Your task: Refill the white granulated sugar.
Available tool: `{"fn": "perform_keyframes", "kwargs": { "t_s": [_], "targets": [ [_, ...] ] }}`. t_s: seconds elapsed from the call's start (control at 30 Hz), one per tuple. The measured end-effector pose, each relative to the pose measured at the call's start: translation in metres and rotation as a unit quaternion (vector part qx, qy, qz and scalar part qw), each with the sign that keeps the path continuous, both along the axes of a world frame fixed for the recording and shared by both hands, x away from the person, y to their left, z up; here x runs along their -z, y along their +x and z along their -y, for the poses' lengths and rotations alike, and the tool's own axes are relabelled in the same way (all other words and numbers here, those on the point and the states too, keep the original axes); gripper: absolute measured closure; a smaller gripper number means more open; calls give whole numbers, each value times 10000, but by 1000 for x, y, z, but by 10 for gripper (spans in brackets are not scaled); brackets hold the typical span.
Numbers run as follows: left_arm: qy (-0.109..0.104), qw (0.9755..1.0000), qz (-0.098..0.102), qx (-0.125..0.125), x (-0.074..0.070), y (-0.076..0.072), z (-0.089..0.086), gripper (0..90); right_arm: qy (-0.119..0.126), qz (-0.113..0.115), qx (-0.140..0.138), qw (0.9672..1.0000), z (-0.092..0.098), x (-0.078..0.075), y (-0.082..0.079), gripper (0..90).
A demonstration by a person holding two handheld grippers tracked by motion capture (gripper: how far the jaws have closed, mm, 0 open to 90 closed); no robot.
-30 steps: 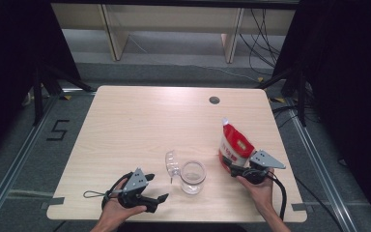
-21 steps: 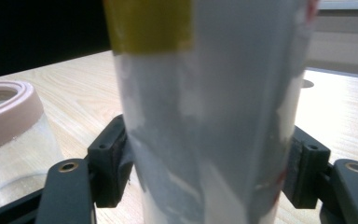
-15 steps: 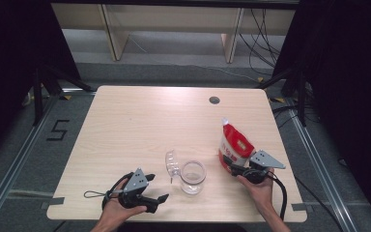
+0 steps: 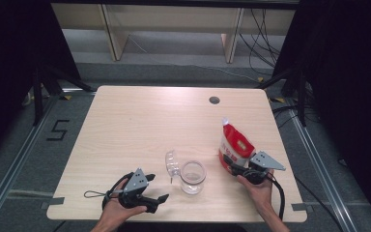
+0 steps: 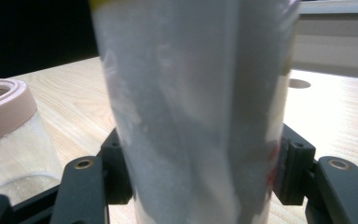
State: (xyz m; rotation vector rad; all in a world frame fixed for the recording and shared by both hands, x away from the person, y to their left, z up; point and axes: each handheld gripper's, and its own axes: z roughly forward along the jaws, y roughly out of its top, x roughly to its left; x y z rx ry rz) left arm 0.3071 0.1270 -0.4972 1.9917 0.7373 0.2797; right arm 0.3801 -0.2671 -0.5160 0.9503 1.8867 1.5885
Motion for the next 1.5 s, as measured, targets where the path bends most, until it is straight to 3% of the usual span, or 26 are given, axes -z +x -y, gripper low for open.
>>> {"fn": "perform_keyframes", "kwargs": {
  "t_s": [0.1, 0.17, 0.33, 0.37, 0.4, 0.5, 0.53, 0.63, 0.67, 0.73, 0.83, 0.9, 1.03, 1.07, 1.1, 1.13, 1.17, 1.23, 1.27, 1.33, 1.37, 1.4, 1.43, 1.5],
  "targets": [
    [-14, 10000, 19, 28, 0, 0, 0, 164, -77, 53, 16, 10000, 1, 0, 0, 387],
    [19, 10000, 23, 28, 0, 1, 0, 164, -177, 234, 16, 9996, 2, 0, 2, 387],
    [12, 10000, 26, 31, 0, 0, 0, 163, -92, 88, -24, 9999, -1, -1, 0, 381],
    [15, 10000, 30, 31, 0, 0, -1, 163, -120, 169, -64, 9998, -1, -1, 0, 377],
    [12, 10000, 29, 28, 0, 0, -1, 164, -43, 278, 94, 9996, -3, 0, 0, 370],
    [70, 10000, 19, 13, 0, 0, -1, 164, -22, 226, 144, 9996, -3, 1, 0, 384],
    [22, 10000, -1, 5, 0, 0, 0, 163, -209, 147, -20, 9997, 0, -1, 0, 390],
    [58, 10000, 9, 3, 0, 0, 0, 164, -168, 96, 35, 9998, 0, 0, 1, 398],
    [-60, 10000, 4, -15, 1, -1, 2, 164, -114, 43, 44, 9999, -1, -1, 0, 410],
    [23, 10000, 0, 5, 0, -1, 0, 164, -97, 66, 85, 9999, -2, -1, -1, 420],
    [-35, 10000, -8, -9, 0, -1, 1, 164, -112, 56, 97, 9999, -1, -1, -1, 429],
    [-21, 10000, -1, 26, 0, -1, 0, 164, -284, 116, 99, 9995, -1, -2, -1, 450],
    [-43, 10000, -8, 14, 0, -1, 1, 164, -283, 128, 86, 9995, 0, -2, -1, 456],
    [120, 9999, 43, 54, -1, 1, -2, 163, -172, 125, 10, 9998, -1, -3, -1, 461],
    [120, 9999, 43, 54, -1, 1, -2, 164, -266, 138, 21, 9995, 0, -3, -1, 463],
    [82, 9999, 50, 49, 0, 1, -2, 164, -123, 99, 118, 9998, -2, -3, -3, 464],
    [-31, 10000, 24, 35, 0, 0, -1, 164, -227, 113, 121, 9996, 0, -3, -3, 466],
    [-29, 10000, 21, 29, -1, 0, -1, 164, -198, 115, 114, 9997, 0, -3, -3, 467],
    [-33, 10000, 20, 27, -1, 0, -1, 164, -290, 9, 25, 9996, 1, -4, -3, 468],
    [-46, 10000, 43, 12, 0, 0, -1, 164, -435, 86, -83, 9990, 4, -5, -1, 470],
    [-46, 10000, 43, 12, 0, 0, -1, 164, -293, 169, -15, 9994, 2, -4, -1, 471],
    [-39, 10000, 49, 17, -1, 0, -1, 165, -380, 141, -129, 9991, 4, -4, -1, 472],
    [-31, 10000, 58, 32, -1, 0, -1, 165, -301, 15, -52, 9995, 3, -5, -3, 474],
    [51, 9999, 62, 73, -2, 0, -2, 165, -240, 32, -96, 9997, 3, -5, -3, 476]
  ]
}}
